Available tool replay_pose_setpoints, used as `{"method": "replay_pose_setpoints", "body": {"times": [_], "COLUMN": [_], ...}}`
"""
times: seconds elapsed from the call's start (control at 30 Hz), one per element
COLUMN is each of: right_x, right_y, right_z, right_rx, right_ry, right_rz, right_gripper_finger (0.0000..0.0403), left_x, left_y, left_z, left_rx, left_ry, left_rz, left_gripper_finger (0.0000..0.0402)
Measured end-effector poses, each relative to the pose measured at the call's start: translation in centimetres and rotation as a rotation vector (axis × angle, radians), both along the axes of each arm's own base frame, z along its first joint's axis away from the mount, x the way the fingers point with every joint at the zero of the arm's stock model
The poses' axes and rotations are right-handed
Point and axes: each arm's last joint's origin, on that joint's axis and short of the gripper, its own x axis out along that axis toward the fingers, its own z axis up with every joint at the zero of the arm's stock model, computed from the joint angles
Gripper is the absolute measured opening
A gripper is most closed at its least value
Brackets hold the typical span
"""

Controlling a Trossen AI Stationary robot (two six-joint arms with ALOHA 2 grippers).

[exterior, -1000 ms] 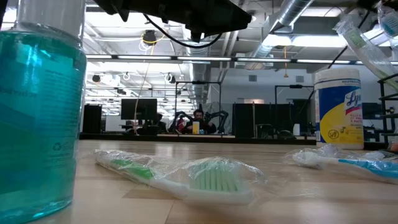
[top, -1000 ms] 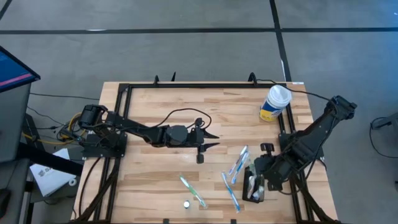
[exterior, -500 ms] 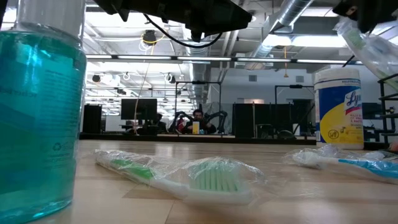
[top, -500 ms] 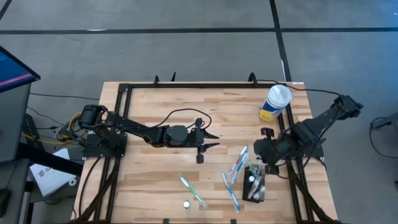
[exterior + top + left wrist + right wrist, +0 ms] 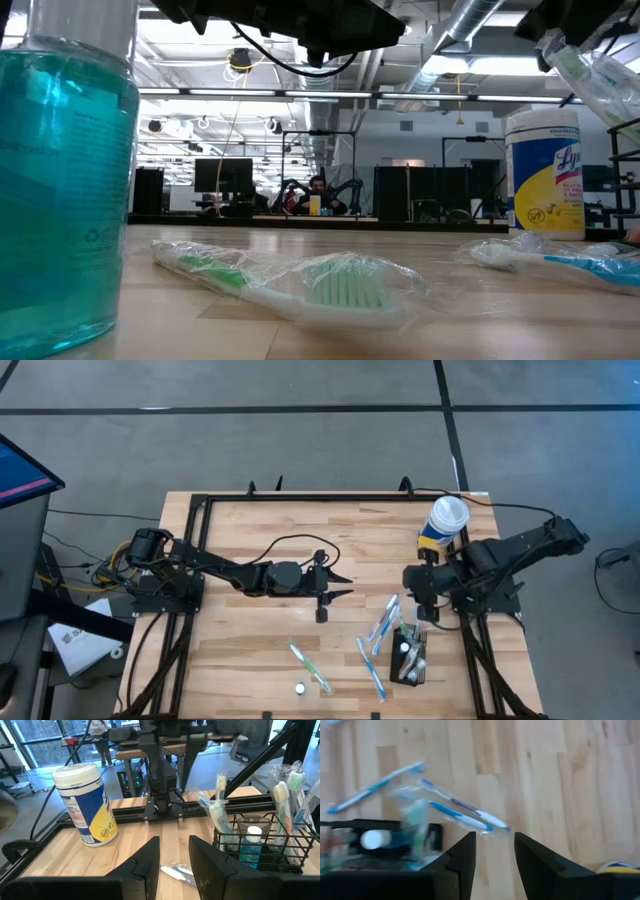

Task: Pick & Place toothbrushing station
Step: Put the purple toothbrush into the black wire organizer

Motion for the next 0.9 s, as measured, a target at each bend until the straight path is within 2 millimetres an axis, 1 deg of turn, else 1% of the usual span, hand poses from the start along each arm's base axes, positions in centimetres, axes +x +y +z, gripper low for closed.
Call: {"method": "replay_pose_setpoints", "body": {"times": [0.17,0.47,0.6,0.73,0.9], "right_x": [1.1,3.4,4.3,5.1,5.6], "right_y": [-1.4,-3.7,-4.2,-4.5,-4.6], "right_z": [-0.6,-2.4,-3.0,-3.1,-3.1], "right_rx": [-0.050,-0.127,-0.143,-0.155,-0.162], "right_ry": [0.041,0.163,0.181,0.140,0.114], "right_rz": [0.008,0.066,0.101,0.127,0.140], "right_gripper_finger": [0.0124,0.0124,0.0124,0.0124,0.0124], "left_x": [0.0,0.0,0.0,0.0,-0.1], "left_y": [0.0,0.0,0.0,0.0,0.0], "left_z": [0.0,0.0,0.0,0.0,-0.3], "left_rx": [0.000,0.000,0.000,0.000,0.005], "left_ry": [0.000,0.000,0.000,0.000,0.009], "left_rz": [0.000,0.000,0.000,0.000,0.000], "left_gripper_finger": [0.0099,0.0099,0.0099,0.0099,0.0099]}}
